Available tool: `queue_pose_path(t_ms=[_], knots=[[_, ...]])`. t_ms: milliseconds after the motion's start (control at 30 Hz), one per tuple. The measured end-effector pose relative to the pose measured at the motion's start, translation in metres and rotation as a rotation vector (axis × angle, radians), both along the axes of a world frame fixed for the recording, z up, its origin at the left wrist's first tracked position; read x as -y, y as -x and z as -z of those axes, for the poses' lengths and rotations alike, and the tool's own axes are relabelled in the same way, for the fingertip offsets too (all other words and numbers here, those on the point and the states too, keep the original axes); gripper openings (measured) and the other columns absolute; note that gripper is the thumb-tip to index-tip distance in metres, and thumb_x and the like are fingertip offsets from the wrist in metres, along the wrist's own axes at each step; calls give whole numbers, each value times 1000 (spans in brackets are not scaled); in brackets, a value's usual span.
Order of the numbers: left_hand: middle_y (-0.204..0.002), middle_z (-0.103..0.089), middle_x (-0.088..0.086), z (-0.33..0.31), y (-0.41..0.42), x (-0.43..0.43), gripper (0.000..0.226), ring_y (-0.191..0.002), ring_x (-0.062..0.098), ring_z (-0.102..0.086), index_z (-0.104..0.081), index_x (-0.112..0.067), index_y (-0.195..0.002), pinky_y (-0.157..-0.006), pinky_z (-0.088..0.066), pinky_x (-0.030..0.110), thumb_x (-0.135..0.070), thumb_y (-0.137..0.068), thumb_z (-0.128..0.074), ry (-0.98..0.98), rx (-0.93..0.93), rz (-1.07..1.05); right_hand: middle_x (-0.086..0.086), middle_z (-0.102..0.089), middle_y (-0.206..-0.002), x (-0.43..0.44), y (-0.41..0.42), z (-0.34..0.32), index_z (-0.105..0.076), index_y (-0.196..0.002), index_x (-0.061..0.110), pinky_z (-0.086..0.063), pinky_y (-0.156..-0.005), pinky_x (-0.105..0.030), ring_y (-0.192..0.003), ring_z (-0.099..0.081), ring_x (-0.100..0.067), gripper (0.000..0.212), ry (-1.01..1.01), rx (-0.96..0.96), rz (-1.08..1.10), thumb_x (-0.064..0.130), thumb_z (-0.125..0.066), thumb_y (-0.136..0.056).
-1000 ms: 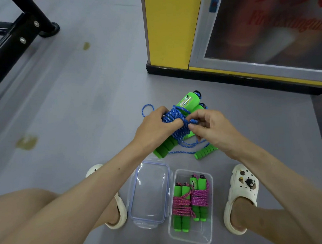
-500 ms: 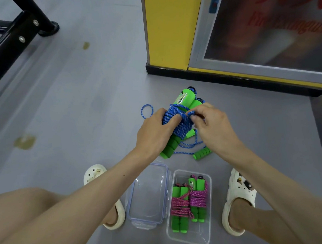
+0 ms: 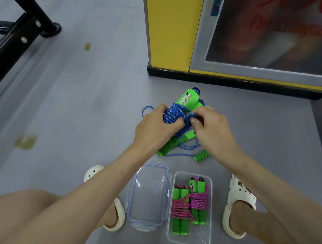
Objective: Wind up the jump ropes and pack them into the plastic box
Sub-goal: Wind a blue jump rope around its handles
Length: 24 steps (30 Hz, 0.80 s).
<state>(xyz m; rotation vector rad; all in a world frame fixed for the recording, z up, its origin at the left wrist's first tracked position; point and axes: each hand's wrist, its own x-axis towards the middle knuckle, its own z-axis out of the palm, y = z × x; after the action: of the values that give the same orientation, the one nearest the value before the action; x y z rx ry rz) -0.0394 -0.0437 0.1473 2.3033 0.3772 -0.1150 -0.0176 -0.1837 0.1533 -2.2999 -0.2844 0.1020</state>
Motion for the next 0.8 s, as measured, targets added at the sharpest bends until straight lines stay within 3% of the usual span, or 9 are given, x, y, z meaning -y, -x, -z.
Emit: queue_pose_path(t_ms=[200,300,333,467,567,733,800], knots=[[-85,-65,-5,2,1,-7,45,-83,22,-59,-55,-27,-91,-68,-44,33,-64,-64,-51,-96,-19,-1,-9,-63,-83,-2,7,0,-69,-91,0,-36,-65,-9,-73,-54,-16,11,-36,78,5,-1,-59,-86],[-85,-66,-6,0,2,-7,51,-82,20,-60,-58,-25,-93,-73,-49,36,-66,-65,-48,-15,-14,-17,-8,-65,-79,-4,9,-2,-69,-90,5,-49,-70,-28,-73,-62,-23,11,-137,20,32,1,-60,-87],[-86,-65,-6,-1,3,-8,51,-83,20,-60,-59,-24,-95,-74,-49,37,-66,-68,-50,-8,-14,-16,-5,-65,-77,-5,10,-3,-68,-89,10,-50,-69,-29,-73,-63,-23,12,-173,-8,44,1,-60,-87],[-84,-63,-6,2,7,-4,34,-81,20,-59,-56,-20,-94,-73,-47,36,-53,-85,-58,12,9,-47,0,-67,-78,-5,11,-7,-51,-98,23,-52,-63,-20,-68,-65,-13,27,-352,-100,146,4,-65,-86],[-85,-63,-4,3,7,0,33,-81,21,-59,-55,-20,-95,-71,-45,35,-52,-86,-56,-8,21,-61,0,-68,-77,-7,10,-5,-58,-93,16,-50,-58,-19,-64,-65,-14,18,-414,-105,214,2,-66,-84],[-82,-62,-3,2,8,6,35,-79,22,-57,-54,-19,-95,-65,-36,33,-53,-87,-51,-55,3,-74,-1,-70,-76,-7,10,1,-73,-92,9,-53,-67,-23,-67,-64,-14,12,-240,56,167,4,-64,-84],[-82,-63,-3,2,8,7,35,-79,23,-57,-54,-19,-96,-65,-36,33,-53,-87,-50,-51,-8,-88,-4,-69,-78,-8,10,3,-72,-92,6,-49,-66,-18,-66,-61,-13,13,-177,131,128,2,-65,-82]])
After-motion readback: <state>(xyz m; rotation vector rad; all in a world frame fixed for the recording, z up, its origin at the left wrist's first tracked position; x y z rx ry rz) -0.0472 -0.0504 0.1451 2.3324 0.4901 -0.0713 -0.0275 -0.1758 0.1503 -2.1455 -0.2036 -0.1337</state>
